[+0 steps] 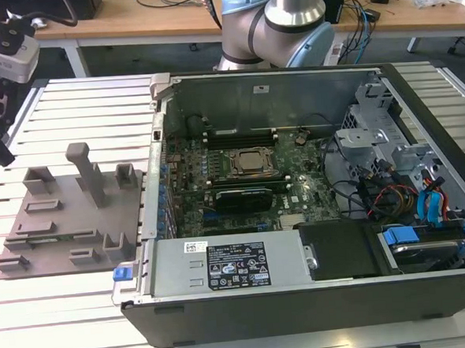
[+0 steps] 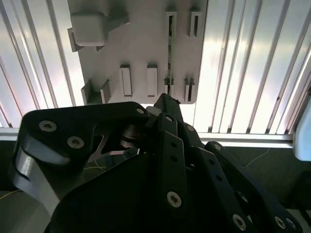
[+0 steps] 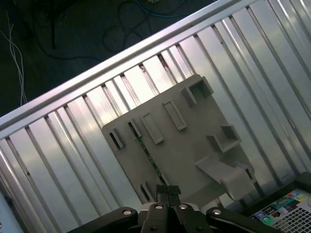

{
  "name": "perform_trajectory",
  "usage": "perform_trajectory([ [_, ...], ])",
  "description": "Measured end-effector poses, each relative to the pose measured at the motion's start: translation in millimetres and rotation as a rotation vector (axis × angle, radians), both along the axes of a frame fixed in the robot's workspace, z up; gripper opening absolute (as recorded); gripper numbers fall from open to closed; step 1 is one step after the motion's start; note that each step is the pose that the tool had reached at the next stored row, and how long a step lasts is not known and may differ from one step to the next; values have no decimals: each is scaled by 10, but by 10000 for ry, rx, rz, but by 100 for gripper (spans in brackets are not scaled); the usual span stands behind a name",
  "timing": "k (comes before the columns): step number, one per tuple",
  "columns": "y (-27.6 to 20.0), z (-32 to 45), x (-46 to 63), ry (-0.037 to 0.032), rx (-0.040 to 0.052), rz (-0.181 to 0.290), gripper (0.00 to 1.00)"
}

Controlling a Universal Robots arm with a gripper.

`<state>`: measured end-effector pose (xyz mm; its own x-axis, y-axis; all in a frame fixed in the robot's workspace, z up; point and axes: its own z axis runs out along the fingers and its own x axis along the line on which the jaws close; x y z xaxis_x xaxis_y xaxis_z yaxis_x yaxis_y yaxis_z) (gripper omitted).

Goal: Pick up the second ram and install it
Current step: 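Pick up the second ram and move it above second insertion slot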

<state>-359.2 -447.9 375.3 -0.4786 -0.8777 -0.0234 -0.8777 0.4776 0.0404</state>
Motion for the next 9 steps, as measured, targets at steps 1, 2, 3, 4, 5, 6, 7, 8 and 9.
perform_trajectory([
  [1,0,0,0,0,0,112,10],
  [2,0,0,0,-1,0,208,10],
  [3,0,0,0,0,0,292,10],
  [4,0,0,0,0,0,404,10],
  [5,0,0,0,0,0,496,10],
  [6,0,0,0,0,0,732,10],
  [7,0,0,0,-1,0,941,10],
  [8,0,0,0,0,0,1073,10],
  [9,0,0,0,-1,0,1171,10],
])
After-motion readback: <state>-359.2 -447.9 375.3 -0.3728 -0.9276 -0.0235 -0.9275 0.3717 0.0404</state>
